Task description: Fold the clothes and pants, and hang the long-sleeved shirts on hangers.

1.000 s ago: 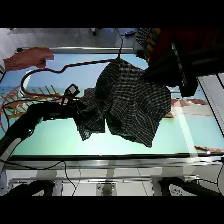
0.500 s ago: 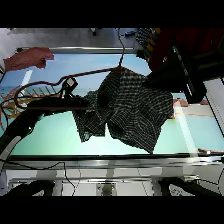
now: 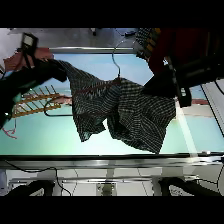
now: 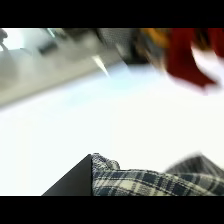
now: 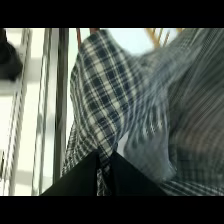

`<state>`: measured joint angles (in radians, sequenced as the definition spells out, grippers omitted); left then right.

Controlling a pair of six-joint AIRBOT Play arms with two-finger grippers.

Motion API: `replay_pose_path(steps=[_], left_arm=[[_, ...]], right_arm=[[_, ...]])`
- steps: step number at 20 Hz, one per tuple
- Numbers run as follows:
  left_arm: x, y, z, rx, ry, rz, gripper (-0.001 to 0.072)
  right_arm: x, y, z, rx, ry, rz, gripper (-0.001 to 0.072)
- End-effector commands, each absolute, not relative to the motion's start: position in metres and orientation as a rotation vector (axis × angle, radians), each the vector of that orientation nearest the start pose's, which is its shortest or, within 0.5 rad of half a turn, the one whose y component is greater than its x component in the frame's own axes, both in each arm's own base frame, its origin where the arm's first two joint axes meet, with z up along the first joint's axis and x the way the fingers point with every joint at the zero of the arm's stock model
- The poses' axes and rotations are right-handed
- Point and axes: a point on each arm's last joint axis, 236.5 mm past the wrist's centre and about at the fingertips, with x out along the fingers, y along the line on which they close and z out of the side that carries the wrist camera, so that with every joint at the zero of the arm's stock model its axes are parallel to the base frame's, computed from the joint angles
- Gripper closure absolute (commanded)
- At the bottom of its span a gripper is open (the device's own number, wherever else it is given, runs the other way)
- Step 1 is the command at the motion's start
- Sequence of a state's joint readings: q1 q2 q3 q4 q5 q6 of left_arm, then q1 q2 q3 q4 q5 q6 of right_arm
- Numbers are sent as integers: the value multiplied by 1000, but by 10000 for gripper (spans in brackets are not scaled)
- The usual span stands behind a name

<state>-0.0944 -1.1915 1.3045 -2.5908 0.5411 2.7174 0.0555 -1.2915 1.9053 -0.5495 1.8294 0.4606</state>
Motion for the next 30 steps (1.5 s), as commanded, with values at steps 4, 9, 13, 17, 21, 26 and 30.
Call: replay_pose_path(steps=[4,9,13,17,21,26,30], left_arm=[[478,-136,348,156,36,-525,658],[448,-119,339,272,158,-481,658],[392,-134,364,315,142,-556,658],[352,-131,375,330,160,-565,658],[332,-137,332,308,355,-641,658],[332,-145,257,249,596,-709,658],[336,-154,193,217,754,-753,658]], right_arm=[[340,199,232,-633,652,1211,664],[395,175,243,-547,621,944,664],[438,158,263,-507,531,740,664],[459,161,298,-433,382,669,666],[451,171,337,-366,261,675,665],[426,181,391,-346,86,702,665],[390,200,408,-401,10,822,665]])
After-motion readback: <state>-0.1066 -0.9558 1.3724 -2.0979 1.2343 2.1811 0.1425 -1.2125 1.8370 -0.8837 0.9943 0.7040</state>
